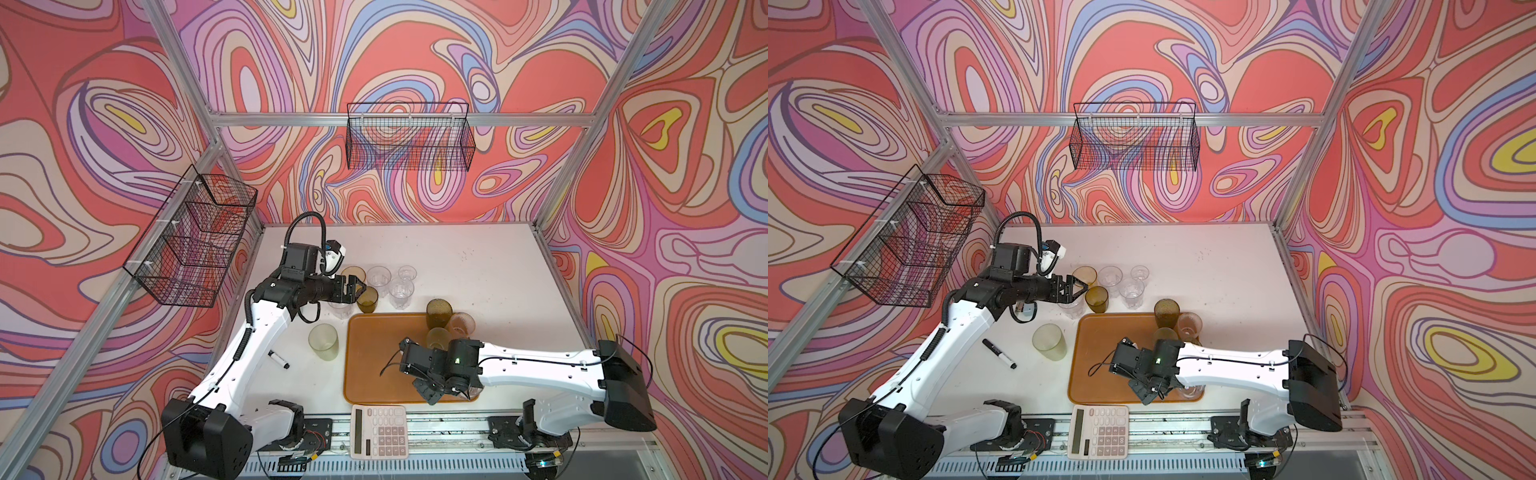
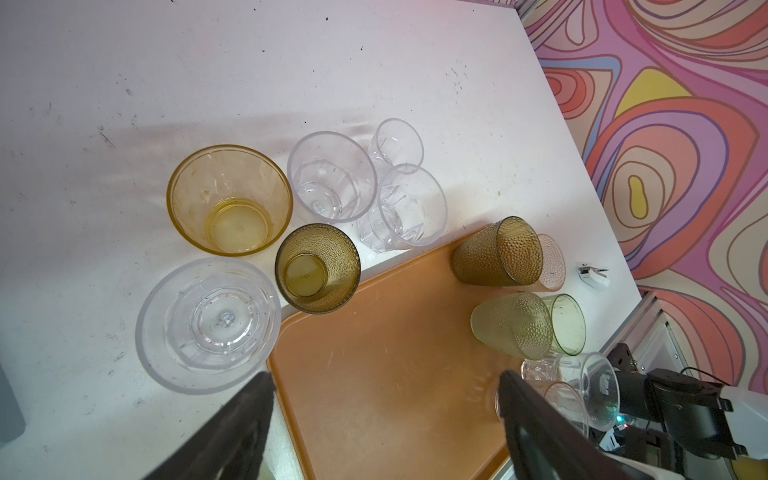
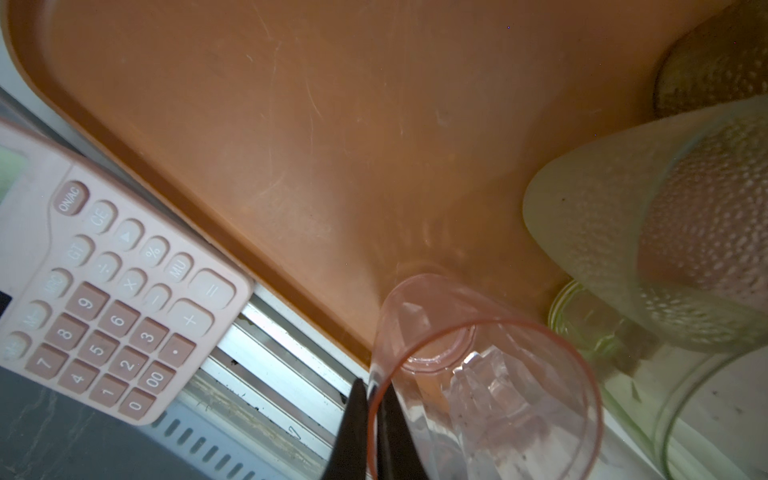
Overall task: Place the glasses into the tray
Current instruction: 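Lower the pink cup onto the tray's near corner beside the pale green cup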
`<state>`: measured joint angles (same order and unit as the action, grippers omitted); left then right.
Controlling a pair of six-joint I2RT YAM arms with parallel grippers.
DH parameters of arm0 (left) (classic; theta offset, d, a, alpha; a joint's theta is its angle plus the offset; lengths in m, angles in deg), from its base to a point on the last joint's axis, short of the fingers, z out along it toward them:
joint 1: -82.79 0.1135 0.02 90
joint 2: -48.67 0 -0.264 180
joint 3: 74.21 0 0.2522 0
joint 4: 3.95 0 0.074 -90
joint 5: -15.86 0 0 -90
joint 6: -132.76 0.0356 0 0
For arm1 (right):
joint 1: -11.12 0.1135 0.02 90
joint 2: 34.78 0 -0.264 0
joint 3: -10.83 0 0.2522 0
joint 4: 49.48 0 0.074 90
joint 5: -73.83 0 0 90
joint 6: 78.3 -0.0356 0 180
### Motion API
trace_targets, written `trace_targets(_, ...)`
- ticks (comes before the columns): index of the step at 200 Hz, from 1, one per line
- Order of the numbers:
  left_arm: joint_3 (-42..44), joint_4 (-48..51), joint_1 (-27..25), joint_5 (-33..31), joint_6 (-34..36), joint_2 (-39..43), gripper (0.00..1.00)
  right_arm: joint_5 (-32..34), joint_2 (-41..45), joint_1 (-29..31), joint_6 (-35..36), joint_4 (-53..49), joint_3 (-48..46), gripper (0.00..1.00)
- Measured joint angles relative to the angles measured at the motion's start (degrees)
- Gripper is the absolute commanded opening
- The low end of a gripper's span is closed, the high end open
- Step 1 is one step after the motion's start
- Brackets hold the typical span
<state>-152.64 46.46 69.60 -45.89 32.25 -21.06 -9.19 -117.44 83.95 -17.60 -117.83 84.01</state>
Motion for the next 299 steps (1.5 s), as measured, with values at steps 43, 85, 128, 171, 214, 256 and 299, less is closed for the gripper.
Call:
trace_targets(43,0.0,0.0,0.0,0.0,0.0,0.0,0.87,-0.2,0.0,0.0,-0.2,1.2,-1.2,0.0)
trace_targets(85,0.0,0.0,0.0,0.0,0.0,0.0,0.87,-0.4,0.0,0.0,-0.3,1.6,-2.0,0.0)
trace_targets(128,0.0,0.0,0.0,0.0,0.0,0.0,0.87,-0.4,0.0,0.0,-0.4,1.7,-2.2,0.02)
trace_targets(171,0.0,0.0,0.0,0.0,0.0,0.0,0.87,-0.4,0.0,0.0,-0.4,1.7,-2.2,0.11)
trace_targets(214,0.0,0.0,0.0,0.0,0.0,0.0,0.87,-0.3,0.0,0.0,-0.3,1.1,-2.0,0.19)
trace_targets(256,0.0,0.0,0.0,0.0,0.0,0.0,0.87,0.4,0.0,0.0,0.3,-0.6,0.2,0.32)
trace_targets(299,0.0,0.0,0.0,0.0,0.0,0.0,0.87,1.4,0.0,0.1,1.3,-2.4,4.4,0.39)
